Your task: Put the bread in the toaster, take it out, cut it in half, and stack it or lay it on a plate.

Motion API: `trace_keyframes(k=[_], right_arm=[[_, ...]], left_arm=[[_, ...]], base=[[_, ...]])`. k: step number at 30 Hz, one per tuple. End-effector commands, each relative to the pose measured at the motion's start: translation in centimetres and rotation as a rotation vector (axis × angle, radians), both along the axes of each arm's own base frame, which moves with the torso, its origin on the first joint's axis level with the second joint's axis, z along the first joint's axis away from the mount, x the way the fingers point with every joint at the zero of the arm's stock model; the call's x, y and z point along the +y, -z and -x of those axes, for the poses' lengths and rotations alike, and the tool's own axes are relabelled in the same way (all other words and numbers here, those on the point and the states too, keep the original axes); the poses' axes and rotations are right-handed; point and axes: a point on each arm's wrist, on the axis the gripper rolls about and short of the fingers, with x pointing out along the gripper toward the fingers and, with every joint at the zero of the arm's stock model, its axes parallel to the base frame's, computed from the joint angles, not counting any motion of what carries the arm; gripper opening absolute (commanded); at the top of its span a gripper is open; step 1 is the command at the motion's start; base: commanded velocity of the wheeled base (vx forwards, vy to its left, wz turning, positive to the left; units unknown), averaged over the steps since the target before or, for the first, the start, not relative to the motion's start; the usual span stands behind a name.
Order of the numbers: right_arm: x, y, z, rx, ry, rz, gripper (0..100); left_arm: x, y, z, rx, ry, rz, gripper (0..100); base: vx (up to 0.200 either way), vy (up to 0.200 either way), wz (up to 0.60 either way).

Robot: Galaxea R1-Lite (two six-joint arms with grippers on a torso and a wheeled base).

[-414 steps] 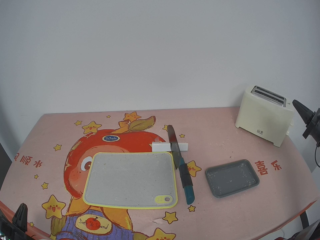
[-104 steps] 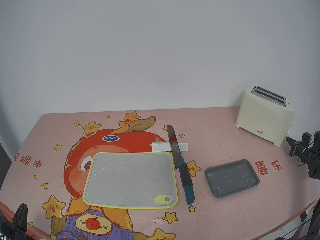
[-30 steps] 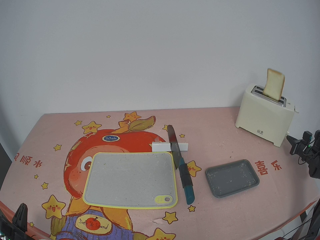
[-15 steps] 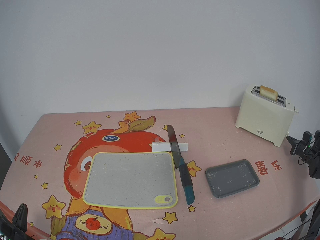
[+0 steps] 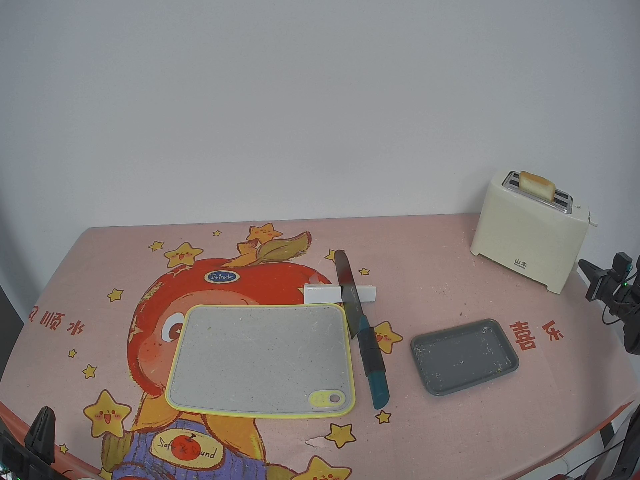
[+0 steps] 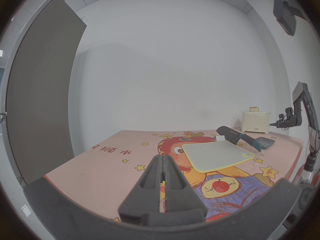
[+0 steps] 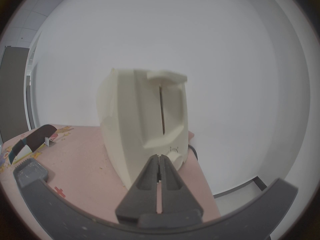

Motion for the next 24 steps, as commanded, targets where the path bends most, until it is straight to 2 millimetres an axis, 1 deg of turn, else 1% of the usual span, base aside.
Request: trace_keyframes(k=[1, 6, 7, 8, 9, 14, 17, 18, 20, 23, 24], right_arm=[[0.9, -3.8, 1.6, -0.102, 0.002, 0.051, 0], [1.6, -5.9, 3.5, -0.157, 0.018, 0.072, 0], [1.6, -5.9, 3.5, -0.157, 0.018, 0.072, 0], [2.0, -6.6, 4.5, -0.168, 0.024, 0.048, 0], [2.1, -6.7, 4.6, -0.17, 0.025, 0.043, 0], [2.9, -8.6, 6.0, -0.224, 0.031, -0.031, 0], [3.3, -9.0, 6.2, -0.236, 0.019, -0.023, 0], [3.4, -9.0, 6.2, -0.236, 0.013, -0.023, 100], [3.6, -9.2, 5.8, -0.238, -0.009, -0.023, 100], [5.1, -9.9, 5.0, -0.263, -0.113, -0.028, 100], [5.3, -10.1, 4.8, -0.269, -0.126, -0.026, 100]], left_arm=[[0.0, 0.5, -0.1, 0.009, 0.0, 0.0, 0], [0.0, 0.5, -0.1, 0.009, -0.001, 0.0, 0], [0.0, 0.5, -0.1, 0.009, -0.001, 0.0, 0], [0.0, 0.5, -0.1, 0.009, -0.001, 0.0, 0], [0.0, 0.5, -0.1, 0.009, -0.001, 0.0, 0], [0.0, 0.5, -0.1, 0.009, -0.001, 0.0, 0], [0.0, 0.5, -0.1, 0.009, -0.001, 0.0, 0], [0.0, 0.5, -0.1, 0.009, 0.0, 0.0, 0], [0.0, 0.5, -0.1, 0.009, -0.001, 0.0, 0], [0.0, 0.5, -0.1, 0.009, 0.0, 0.0, 0], [0.0, 0.5, -0.1, 0.009, -0.001, 0.0, 0]], base=[[0.0, 0.0, 0.0], [0.0, 0.0, 0.0], [0.0, 0.0, 0.0], [0.0, 0.0, 0.0], [0.0, 0.0, 0.0], [0.0, 0.0, 0.0], [0.0, 0.0, 0.0], [0.0, 0.0, 0.0], [0.0, 0.0, 0.0], [0.0, 0.0, 0.0], [0.0, 0.0, 0.0]])
